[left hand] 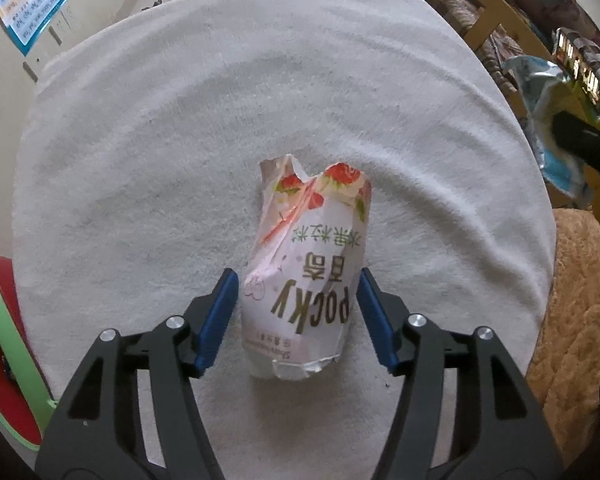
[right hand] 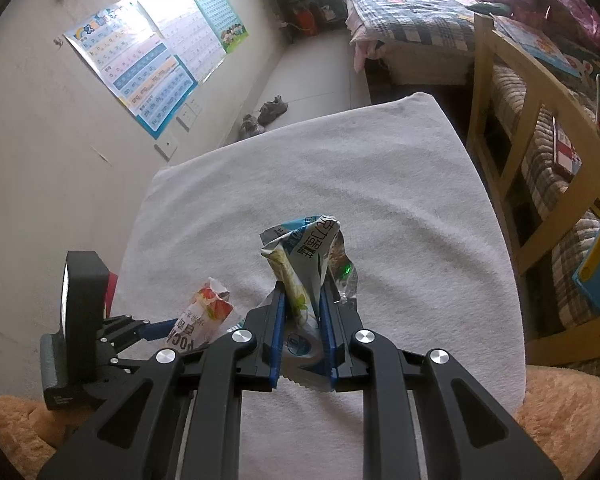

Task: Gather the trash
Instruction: 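Grasp the white-and-red Pocky box with the left tool while the right tool grasps the blue-white wrapper, then carry the Pocky box and blue-white wrapper over the bucket with both tools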

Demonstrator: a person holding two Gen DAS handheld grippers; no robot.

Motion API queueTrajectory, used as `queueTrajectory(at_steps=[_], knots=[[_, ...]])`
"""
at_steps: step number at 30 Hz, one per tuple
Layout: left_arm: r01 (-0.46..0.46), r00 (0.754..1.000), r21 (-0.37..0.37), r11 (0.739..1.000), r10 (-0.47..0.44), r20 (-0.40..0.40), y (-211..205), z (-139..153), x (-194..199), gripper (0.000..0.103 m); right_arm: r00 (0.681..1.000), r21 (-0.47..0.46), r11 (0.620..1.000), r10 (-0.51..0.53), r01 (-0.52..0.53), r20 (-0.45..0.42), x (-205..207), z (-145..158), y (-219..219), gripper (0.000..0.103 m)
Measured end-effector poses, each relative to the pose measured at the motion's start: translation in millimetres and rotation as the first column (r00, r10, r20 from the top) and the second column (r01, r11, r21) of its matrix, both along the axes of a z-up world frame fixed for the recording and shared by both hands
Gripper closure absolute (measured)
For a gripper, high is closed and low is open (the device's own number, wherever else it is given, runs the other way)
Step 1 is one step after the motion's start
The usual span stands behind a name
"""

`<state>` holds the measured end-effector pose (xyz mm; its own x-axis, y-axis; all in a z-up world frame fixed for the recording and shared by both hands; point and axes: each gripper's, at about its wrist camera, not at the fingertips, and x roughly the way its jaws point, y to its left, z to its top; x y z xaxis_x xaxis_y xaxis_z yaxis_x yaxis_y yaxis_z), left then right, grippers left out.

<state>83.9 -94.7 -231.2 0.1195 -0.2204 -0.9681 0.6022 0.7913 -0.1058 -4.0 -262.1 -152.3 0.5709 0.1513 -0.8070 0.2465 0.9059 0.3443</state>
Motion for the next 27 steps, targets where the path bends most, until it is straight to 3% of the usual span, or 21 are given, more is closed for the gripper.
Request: queueTrajectory(at_steps=[3,6,14,21,27], knots=[[-0.001,1.000,-0.011,1.000,0.001,0.002,5.0,1.3,0.8,0.060,1.000,-0.019,1.000,0.009,-0.009,0.009,0.9,4.2,3.0,0.086],[-0.041,0.999,-0.039,0.998,0.041,-0.005,18.7,3.9,1.0,0.066,1.000,-0.031,0.999,0.020,-0.020,0.022,1.1,9.2,8.0,0.086],[-0.117,0.984,-0.112,0.987,0.131,0.121,46.9,49.2,-15.7,0.067,0.997,-0.111,0.992,0.063,-0.057,0.054,0.4,29.1,28.3,0.086],[-0.197,0.941,-0.179,0.964,0.237,0.242,75.3,93.4,-23.9,0.067,0.990,-0.170,0.980,0.119,-0.105,0.072,-0.4,42.4,49.4,0.086],[-0.243,0.908,-0.210,0.947,0.299,0.295,87.7,114.2,-27.8,0.067,0.982,-0.208,0.967,0.169,-0.149,0.079,-0.4,51.1,67.5,0.086]])
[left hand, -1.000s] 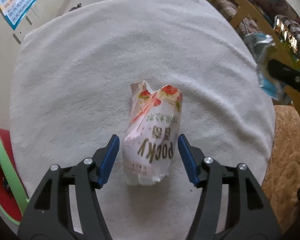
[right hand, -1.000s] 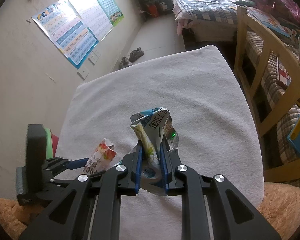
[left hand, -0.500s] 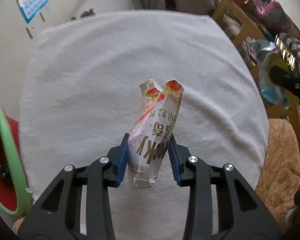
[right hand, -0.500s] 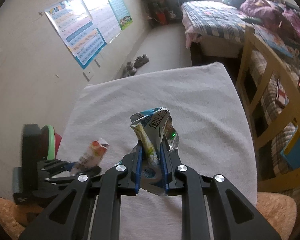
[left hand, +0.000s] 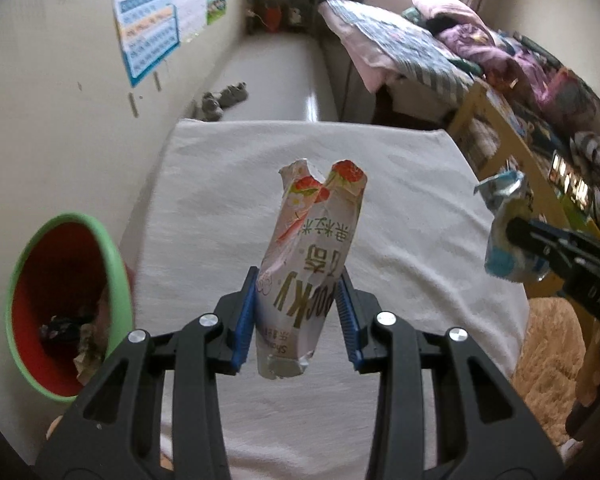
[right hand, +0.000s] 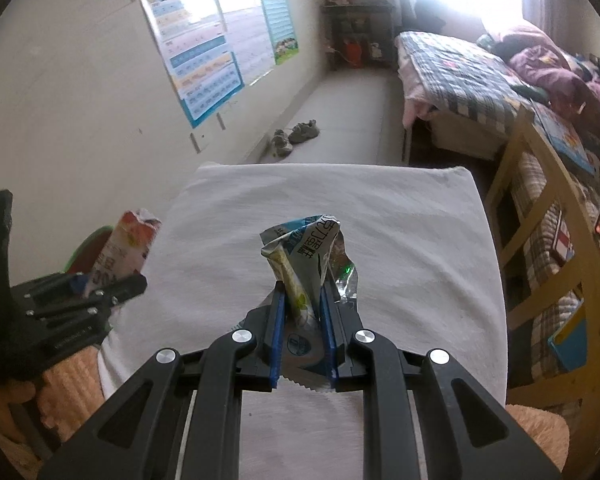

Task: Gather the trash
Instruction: 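Carry the Pocky box and blue-white wrapper over the bucket with both tools, then open both tools to drop the Pocky box and wrapper into the bucket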

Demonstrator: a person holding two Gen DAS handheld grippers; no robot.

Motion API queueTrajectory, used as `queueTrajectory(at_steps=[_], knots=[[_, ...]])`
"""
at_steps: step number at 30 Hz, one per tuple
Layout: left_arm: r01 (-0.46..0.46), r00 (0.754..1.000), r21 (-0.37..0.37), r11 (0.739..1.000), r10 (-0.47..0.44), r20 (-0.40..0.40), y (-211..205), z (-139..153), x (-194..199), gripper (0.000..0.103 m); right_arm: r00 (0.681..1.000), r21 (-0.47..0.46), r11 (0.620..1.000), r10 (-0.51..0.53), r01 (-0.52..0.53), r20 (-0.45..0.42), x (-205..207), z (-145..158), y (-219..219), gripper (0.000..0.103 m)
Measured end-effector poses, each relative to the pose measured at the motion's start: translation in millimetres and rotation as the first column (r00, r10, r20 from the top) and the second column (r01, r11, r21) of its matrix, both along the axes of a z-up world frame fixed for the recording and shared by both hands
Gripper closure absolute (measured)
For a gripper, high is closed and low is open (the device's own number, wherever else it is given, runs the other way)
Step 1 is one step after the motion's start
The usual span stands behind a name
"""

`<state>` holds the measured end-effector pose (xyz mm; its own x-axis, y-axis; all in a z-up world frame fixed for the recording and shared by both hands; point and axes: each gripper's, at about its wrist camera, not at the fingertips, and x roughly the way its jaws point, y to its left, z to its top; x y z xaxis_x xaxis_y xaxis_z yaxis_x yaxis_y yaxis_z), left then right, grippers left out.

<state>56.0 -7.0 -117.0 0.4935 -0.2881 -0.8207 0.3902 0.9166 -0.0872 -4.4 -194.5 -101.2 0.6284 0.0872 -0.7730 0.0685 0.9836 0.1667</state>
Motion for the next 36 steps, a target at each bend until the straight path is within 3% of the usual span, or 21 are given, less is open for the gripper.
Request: queueTrajectory(at_steps=[14,20,24,29,36], knots=[[-0.095,0.994,-0.049,0.994,0.097,0.052,41.1,19.8,-8.9,0.067,0.992,-0.078,0.990,0.120,-0.117,0.034,5.1,20.8,49.3,0.086],[-0.179,0.980,-0.058,0.982,0.183,0.082,69.9,28.4,-6.2,0.067,0.979,-0.102,0.976,0.200,-0.194,0.049,15.8,29.0,81.5,0.086],[-0.272,0.957,-0.052,0.961,0.276,0.084,105.9,25.2,-2.3,0.067,0.962,-0.093,0.960,0.268,-0.263,0.045,28.4,28.2,112.4,0.086],[-0.404,0.912,-0.038,0.914,0.406,0.053,162.5,12.2,0.2,0.067,0.930,-0.045,0.930,0.366,-0.364,0.039,51.5,20.4,163.1,0.086],[-0.509,0.861,0.003,0.861,0.509,0.021,221.9,-8.3,12.5,0.067,0.878,0.032,0.878,0.478,-0.478,0.010,90.5,4.5,237.6,0.085]])
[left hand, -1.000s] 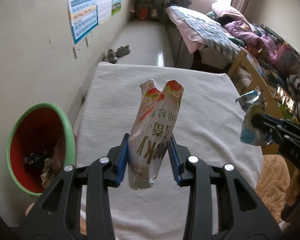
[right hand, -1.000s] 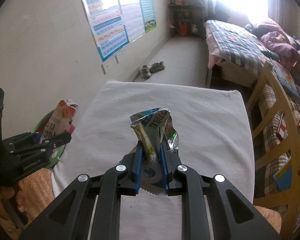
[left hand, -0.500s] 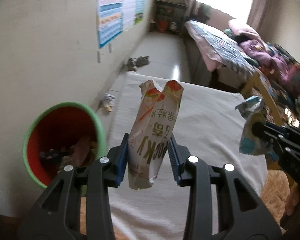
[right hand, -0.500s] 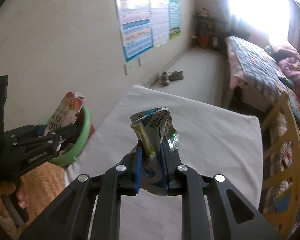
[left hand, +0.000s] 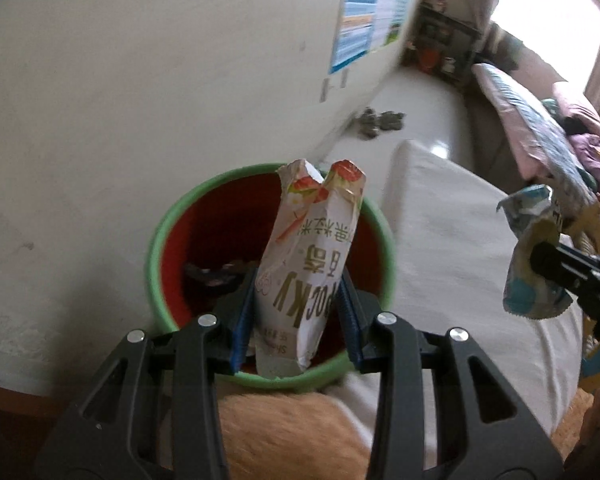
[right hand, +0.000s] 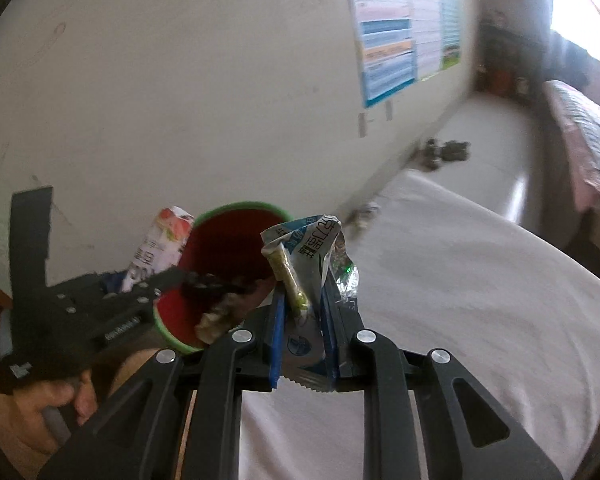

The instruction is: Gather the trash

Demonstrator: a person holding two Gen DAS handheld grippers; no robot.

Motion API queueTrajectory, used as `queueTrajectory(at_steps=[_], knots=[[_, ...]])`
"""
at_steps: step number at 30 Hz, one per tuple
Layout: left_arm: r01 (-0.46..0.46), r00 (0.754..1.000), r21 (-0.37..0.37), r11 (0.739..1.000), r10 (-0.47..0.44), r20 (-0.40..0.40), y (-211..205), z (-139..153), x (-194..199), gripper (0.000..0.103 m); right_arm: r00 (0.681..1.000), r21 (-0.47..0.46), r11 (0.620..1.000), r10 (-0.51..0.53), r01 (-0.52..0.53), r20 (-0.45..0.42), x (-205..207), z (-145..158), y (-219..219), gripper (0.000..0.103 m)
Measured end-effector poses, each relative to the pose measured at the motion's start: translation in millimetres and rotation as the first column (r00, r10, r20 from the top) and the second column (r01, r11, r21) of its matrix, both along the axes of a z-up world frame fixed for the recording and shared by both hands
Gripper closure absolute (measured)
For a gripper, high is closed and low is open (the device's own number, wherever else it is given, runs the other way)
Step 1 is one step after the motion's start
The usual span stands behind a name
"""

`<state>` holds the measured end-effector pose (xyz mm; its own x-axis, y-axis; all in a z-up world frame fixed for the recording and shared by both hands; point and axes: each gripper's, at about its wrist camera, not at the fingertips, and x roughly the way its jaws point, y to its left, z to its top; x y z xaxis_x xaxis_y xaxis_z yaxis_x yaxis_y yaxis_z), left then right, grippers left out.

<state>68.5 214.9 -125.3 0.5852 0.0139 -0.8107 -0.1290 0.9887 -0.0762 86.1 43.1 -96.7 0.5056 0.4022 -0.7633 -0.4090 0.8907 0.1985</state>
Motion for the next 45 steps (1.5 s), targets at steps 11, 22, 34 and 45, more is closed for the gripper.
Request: queueTrajectory(at_steps=[11,22,34,45], knots=[[-0.098,0.995,0.023,0.995,0.097,0.035,34.6,-4.8,-1.0,0.022,0.996,0.067,0.994,0.088,-0.087,-0.012,32.6,-6.5,47.3,0.046],[0.027,0.967,0.051,0.998,-0.039,0.253,-42.5,60.8,-11.9,0.006,0.959,0.116,0.983,-0.164,0.140,0.231,-16.3,50.4,-66.3,0.008],[0.122,0.870,0.120,0.985,-0.165,0.465,-154.3,131.8,-44.2,0.006,0.764,0.109,0.891,-0.436,0.440,0.476,-96.2,80.8,-177.2,0.007],[0.093,0.857,0.153,0.984,-0.157,0.490,-186.2,141.7,-60.0,0.005,0.736,0.154,0.846,-0.523,0.511,0.430,-106.1,73.0,-217.8,0.007]])
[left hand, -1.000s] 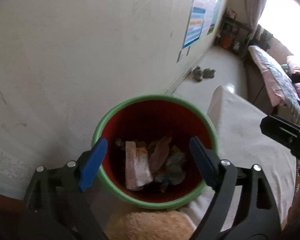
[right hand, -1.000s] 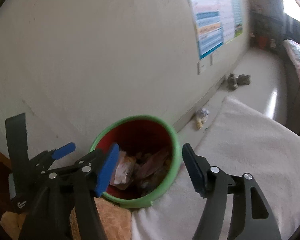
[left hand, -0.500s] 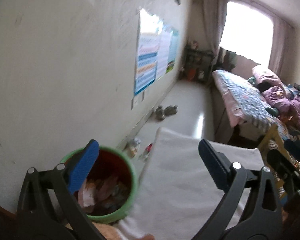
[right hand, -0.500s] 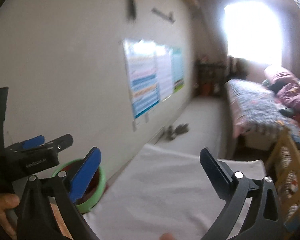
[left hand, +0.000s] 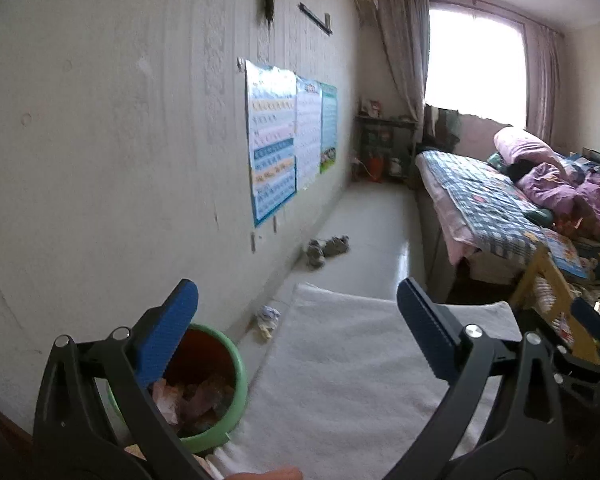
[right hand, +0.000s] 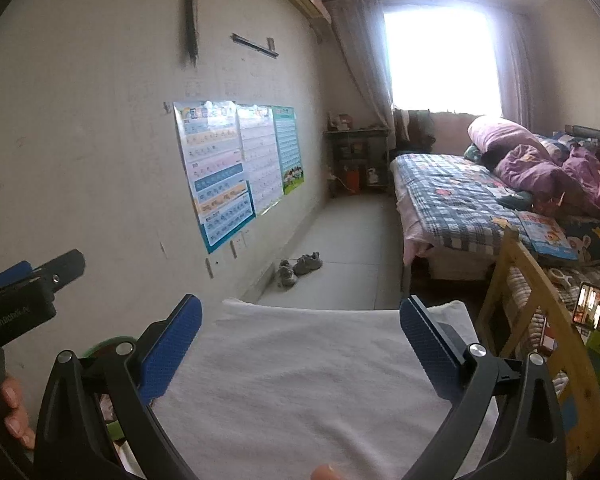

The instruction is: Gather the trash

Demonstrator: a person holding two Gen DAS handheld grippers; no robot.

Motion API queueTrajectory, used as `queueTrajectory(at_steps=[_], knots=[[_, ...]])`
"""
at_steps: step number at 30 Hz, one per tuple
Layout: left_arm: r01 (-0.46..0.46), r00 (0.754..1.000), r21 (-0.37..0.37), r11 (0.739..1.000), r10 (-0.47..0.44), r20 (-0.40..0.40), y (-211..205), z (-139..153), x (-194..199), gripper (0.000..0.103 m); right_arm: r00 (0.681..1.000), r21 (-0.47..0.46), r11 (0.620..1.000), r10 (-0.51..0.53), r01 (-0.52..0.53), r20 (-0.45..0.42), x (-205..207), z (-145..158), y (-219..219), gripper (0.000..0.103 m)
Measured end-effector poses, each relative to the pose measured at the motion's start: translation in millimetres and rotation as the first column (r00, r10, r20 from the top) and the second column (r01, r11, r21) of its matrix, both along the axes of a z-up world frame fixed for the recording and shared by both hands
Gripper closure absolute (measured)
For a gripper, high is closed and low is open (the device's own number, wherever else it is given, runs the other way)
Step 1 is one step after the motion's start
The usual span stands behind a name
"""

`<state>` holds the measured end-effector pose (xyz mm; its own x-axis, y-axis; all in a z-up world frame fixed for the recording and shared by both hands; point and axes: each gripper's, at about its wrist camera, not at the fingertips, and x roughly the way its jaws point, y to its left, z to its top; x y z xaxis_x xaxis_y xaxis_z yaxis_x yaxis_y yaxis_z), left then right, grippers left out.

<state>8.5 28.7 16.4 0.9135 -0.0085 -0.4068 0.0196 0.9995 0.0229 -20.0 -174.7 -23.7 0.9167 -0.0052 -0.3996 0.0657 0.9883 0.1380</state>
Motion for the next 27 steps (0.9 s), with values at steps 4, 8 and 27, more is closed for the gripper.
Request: queueTrajectory(at_steps=[4,8,27], knots=[[0.009,1.000,-0.005,1.000,-0.009,-0.026,-1.4,-1.3,2.4,0.005,1.000,0.006,1.000,-0.007,0.007,-0.008,-3.3,-2.3,-2.5,0.007],[0.012,0.999,0.003,1.000,-0.011,-0.039,-0.9,-4.5,2.9,0.005,1.000,0.008,1.000,-0.010,0.010,-0.013,-2.5,-3.2,-3.8,0.007],[0.013,0.997,-0.009,1.000,-0.014,-0.078,2.7,-11.8,8.9,0.005,0.999,-0.008,1.000,0.011,-0.011,-0.050,3.1,-11.4,2.5,0.007]])
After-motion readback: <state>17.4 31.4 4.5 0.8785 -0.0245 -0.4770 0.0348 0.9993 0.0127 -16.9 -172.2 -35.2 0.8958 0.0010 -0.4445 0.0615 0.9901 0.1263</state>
